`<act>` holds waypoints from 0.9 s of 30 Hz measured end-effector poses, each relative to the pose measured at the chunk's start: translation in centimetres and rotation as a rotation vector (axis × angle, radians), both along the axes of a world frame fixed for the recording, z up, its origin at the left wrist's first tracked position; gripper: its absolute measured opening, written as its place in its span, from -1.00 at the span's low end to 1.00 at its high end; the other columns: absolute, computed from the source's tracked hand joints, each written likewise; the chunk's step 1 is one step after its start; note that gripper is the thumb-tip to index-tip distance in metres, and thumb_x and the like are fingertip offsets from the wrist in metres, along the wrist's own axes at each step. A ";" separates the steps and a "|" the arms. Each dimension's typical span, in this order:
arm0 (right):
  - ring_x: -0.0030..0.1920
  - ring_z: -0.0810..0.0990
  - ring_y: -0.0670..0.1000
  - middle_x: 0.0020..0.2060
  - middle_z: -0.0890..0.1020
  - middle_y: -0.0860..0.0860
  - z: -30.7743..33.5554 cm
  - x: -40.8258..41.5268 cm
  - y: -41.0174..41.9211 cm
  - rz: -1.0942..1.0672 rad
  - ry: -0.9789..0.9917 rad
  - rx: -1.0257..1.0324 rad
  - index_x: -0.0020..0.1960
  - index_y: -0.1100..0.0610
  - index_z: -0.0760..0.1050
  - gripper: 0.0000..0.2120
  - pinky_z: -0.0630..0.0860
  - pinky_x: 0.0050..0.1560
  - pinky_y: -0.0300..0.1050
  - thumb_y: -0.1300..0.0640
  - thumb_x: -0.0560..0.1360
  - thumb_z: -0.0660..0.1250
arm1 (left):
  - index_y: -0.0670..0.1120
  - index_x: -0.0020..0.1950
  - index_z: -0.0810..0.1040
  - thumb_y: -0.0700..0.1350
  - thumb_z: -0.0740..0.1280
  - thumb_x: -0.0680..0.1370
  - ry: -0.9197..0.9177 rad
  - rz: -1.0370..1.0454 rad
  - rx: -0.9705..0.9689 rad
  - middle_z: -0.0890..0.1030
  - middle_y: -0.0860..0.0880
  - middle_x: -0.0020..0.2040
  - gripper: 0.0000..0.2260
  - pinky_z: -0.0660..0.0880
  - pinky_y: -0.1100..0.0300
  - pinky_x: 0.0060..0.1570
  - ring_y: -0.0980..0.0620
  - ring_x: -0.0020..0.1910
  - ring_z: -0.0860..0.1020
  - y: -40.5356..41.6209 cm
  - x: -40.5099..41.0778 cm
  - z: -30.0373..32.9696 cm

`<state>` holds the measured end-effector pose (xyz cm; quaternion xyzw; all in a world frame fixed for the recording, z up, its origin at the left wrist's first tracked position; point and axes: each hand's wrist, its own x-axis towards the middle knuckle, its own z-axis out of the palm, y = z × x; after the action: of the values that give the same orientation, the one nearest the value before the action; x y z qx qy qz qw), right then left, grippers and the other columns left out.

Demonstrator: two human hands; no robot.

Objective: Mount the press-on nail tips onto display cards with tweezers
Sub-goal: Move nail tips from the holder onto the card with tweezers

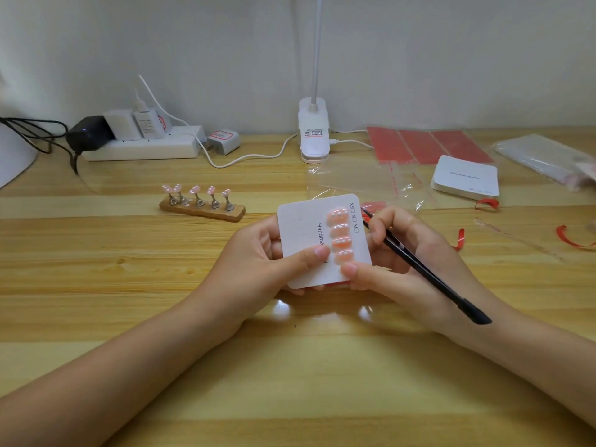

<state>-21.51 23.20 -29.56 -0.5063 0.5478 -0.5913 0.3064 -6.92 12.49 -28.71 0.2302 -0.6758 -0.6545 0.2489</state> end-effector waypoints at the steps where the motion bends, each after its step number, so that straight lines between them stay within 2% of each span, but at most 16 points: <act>1: -0.36 0.58 -0.01 -0.37 0.58 -0.06 0.1 0.0 0.0 0.019 0.000 -0.007 -0.32 -0.11 0.38 -0.68 0.55 -0.24 -0.01 0.25 0.27 0.45 | -0.09 -0.05 0.56 -0.12 0.40 0.29 -0.001 -0.002 -0.002 0.67 -0.04 -0.34 -0.74 0.46 0.35 -0.53 0.11 -0.44 0.60 0.0 0.0 0.0; 2: -0.36 0.60 -0.04 -0.37 0.59 -0.07 0.2 0.1 0.0 0.030 -0.001 -0.016 -0.31 -0.10 0.38 -0.67 0.57 -0.25 -0.06 0.27 0.27 0.45 | -0.09 -0.05 0.56 -0.12 0.40 0.29 -0.003 -0.001 -0.004 0.67 -0.04 -0.35 -0.75 0.46 0.34 -0.53 0.11 -0.45 0.59 0.0 0.0 0.0; 5: -0.34 0.63 -0.03 -0.35 0.60 -0.06 0.2 0.3 0.1 -0.007 -0.011 -0.025 -0.24 0.07 0.34 -0.63 0.59 -0.24 -0.02 0.23 0.23 0.55 | -0.09 -0.05 0.56 -0.10 0.41 0.27 -0.006 0.014 -0.001 0.67 -0.04 -0.33 -0.73 0.47 0.33 -0.52 0.11 -0.43 0.60 -0.1 0.0 0.0; 8: -0.41 0.56 -0.09 -0.40 0.57 -0.04 0.3 0.4 0.2 -0.080 -0.021 -0.040 -0.20 0.15 0.33 -0.63 0.58 -0.33 -0.19 0.05 0.18 0.46 | -0.09 -0.03 0.57 -0.11 0.41 0.28 0.013 0.036 0.032 0.69 -0.04 -0.27 -0.72 0.47 0.33 -0.51 0.13 -0.40 0.61 -0.3 0.1 0.0; 11: -0.49 0.43 -0.13 -0.45 0.52 -0.05 0.7 0.1 0.3 -0.212 0.007 -0.113 -0.22 0.03 0.41 -0.76 0.47 -0.43 -0.27 -0.15 0.36 0.27 | -0.09 0.00 0.57 -0.11 0.41 0.28 0.019 0.050 0.052 0.69 -0.04 -0.24 -0.70 0.47 0.34 -0.51 0.12 -0.38 0.62 -0.4 0.3 -0.1; 13: -0.51 0.38 -0.10 -0.51 0.47 -0.05 1.0 -0.7 0.6 -0.247 0.050 -0.141 -0.20 -0.06 0.53 -0.60 0.41 -0.46 -0.21 -0.32 0.41 0.09 | -0.08 0.00 0.57 -0.12 0.41 0.28 0.020 0.049 0.050 0.69 -0.03 -0.24 -0.70 0.47 0.34 -0.51 0.12 -0.37 0.62 -0.5 0.3 -0.1; 16: -0.46 0.37 -0.09 -0.51 0.40 -0.07 1.3 -1.7 1.0 -0.194 -0.018 -0.085 -0.03 -0.14 0.64 -0.35 0.42 -0.42 -0.20 -0.52 0.31 -0.01 | -0.08 0.00 0.57 -0.11 0.41 0.29 0.019 0.046 0.051 0.69 -0.02 -0.25 -0.71 0.46 0.34 -0.51 0.12 -0.38 0.62 -0.5 0.3 -0.2; 18: -0.43 0.41 -0.10 -0.45 0.45 -0.06 1.3 -1.9 1.0 -0.141 -0.121 -0.071 -0.03 -0.11 0.66 -0.38 0.44 -0.39 -0.25 -0.49 0.33 0.04 | -0.09 0.00 0.57 -0.11 0.41 0.28 0.020 0.046 0.058 0.69 -0.03 -0.25 -0.70 0.46 0.34 -0.51 0.12 -0.37 0.62 -0.5 0.3 -0.2; 22: -0.47 0.53 -0.05 -0.42 0.64 0.06 1.2 -1.7 1.1 -0.106 -0.200 -0.089 -0.26 0.05 0.67 -0.60 0.47 -0.44 -0.29 -0.26 0.32 0.28 | -0.07 -0.02 0.57 -0.11 0.41 0.28 0.017 0.042 0.055 0.69 -0.03 -0.23 -0.71 0.46 0.34 -0.51 0.12 -0.37 0.62 -0.5 0.4 -0.2; 27: -0.54 0.55 -0.02 -0.48 0.62 0.13 1.1 -1.5 0.9 -0.130 -0.235 -0.035 -0.39 0.03 0.58 -0.73 0.47 -0.50 -0.31 -0.16 0.28 0.31 | -0.07 -0.03 0.57 -0.11 0.41 0.28 0.015 0.038 0.056 0.69 -0.03 -0.23 -0.73 0.46 0.34 -0.52 0.12 -0.35 0.62 -0.6 0.3 -0.1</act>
<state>-23.00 24.14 -28.48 -0.4024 0.5296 -0.6745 0.3206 -6.59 11.90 -28.86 0.2449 -0.6508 -0.6700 0.2600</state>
